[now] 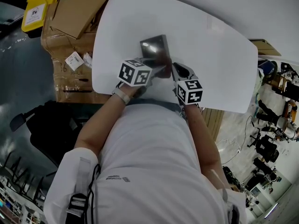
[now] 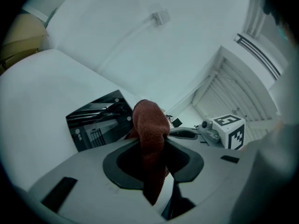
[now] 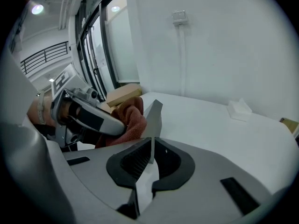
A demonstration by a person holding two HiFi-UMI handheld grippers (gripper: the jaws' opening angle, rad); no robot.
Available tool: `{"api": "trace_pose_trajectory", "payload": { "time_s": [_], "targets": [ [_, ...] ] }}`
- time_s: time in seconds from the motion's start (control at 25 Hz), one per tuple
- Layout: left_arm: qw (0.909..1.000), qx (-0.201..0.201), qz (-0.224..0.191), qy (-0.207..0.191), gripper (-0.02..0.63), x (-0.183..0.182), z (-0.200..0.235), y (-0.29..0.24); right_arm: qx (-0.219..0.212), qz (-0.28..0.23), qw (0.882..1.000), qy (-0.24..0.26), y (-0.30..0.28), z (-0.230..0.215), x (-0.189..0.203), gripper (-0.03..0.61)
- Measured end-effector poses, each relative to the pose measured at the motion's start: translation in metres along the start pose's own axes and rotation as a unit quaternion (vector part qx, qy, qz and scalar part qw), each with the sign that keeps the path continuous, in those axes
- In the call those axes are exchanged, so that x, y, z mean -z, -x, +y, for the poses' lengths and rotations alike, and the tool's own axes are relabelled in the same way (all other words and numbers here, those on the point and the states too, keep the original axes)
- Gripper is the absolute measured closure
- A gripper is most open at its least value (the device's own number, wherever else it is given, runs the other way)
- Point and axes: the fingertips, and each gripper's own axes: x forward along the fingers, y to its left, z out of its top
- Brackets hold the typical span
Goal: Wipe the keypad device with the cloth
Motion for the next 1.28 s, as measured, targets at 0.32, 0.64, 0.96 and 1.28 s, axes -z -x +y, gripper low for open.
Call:
{"api": "trace_pose_trajectory", "payload": {
  "time_s": [0.32,0.64,0.96,1.28],
  "targets": [
    [0.9993,-0.03,0.019,0.005,0.5,0.016,0.022,0.006,0.015,0.008,1.0,0.007,0.0,-0.001,0.005,0.546],
    [0.9952,-0.088,0.041,0.013,0.5,0.044,0.057,0.021,0.03,0.019,0.999,0.008,-0.002,-0.005,0.013,0.546],
    [0.9889,-0.132,0.069,-0.008,0.5,0.058,0.074,0.031,-0.021,0.066,0.997,0.031,-0.011,0.03,0.049,0.545],
    [0.9797,-0.175,0.092,-0.033,0.5,0.067,0.087,0.039,-0.034,0.059,0.997,0.042,-0.015,0.043,0.044,0.545]
  ]
}}
